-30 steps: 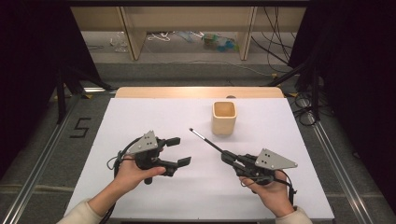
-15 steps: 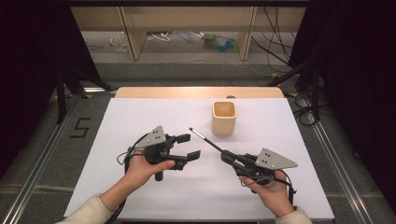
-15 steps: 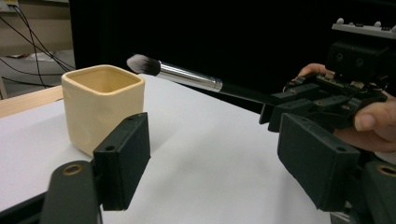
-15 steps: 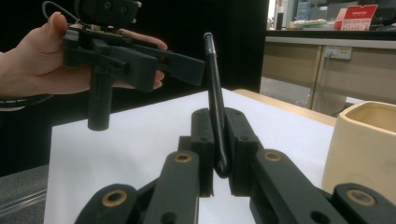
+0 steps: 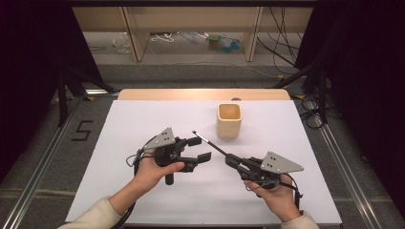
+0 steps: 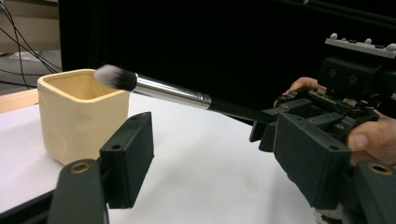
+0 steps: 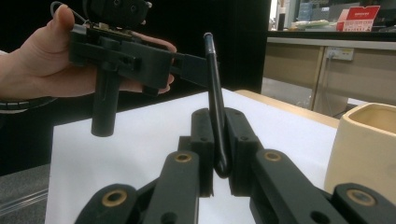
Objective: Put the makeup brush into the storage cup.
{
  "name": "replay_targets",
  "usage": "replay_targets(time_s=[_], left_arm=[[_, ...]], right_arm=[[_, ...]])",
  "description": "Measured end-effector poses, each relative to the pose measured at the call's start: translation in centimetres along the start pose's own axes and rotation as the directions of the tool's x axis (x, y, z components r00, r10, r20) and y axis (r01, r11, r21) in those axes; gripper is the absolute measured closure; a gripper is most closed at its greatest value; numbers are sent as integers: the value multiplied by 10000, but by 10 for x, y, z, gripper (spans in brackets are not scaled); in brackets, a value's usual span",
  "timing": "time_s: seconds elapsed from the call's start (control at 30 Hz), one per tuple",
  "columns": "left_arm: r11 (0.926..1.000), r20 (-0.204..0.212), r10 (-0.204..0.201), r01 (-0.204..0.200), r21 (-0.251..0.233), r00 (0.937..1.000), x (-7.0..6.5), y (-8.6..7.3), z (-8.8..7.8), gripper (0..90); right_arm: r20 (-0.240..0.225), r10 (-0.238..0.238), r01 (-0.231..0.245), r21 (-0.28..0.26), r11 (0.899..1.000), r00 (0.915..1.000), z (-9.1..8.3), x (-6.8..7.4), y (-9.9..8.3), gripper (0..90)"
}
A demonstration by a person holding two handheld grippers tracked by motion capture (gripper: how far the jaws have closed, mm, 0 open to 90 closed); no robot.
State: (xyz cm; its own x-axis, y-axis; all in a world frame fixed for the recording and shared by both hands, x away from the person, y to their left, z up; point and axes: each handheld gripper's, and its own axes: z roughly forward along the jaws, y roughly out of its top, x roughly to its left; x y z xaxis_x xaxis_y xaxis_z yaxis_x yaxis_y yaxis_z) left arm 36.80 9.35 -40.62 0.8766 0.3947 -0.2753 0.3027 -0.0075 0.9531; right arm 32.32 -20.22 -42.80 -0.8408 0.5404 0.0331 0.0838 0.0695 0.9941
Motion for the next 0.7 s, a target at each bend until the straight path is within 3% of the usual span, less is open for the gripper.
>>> replay_targets(time_s=[0.07,0.47,0.57,0.7], left_arm=[[9999,46,-82,82,-87,10000,1,0,1,299],[9988,192,-390,395,-276,9991,-2,-1,9,330],[9991,350,-289,300,-310,9990,-2,0,11,346],[9973,432,-606,623,-389,9972,-3,0,12,381]], right_arm=[[-126,-12,15,216,9998,9999,-1,-1,1,840],[-129,-76,77,70,9999,9999,1,0,0,840],[-163,-102,102,7,9999,9998,1,0,0,840],[-235,-124,123,-11,9999,9996,2,0,-1,840]])
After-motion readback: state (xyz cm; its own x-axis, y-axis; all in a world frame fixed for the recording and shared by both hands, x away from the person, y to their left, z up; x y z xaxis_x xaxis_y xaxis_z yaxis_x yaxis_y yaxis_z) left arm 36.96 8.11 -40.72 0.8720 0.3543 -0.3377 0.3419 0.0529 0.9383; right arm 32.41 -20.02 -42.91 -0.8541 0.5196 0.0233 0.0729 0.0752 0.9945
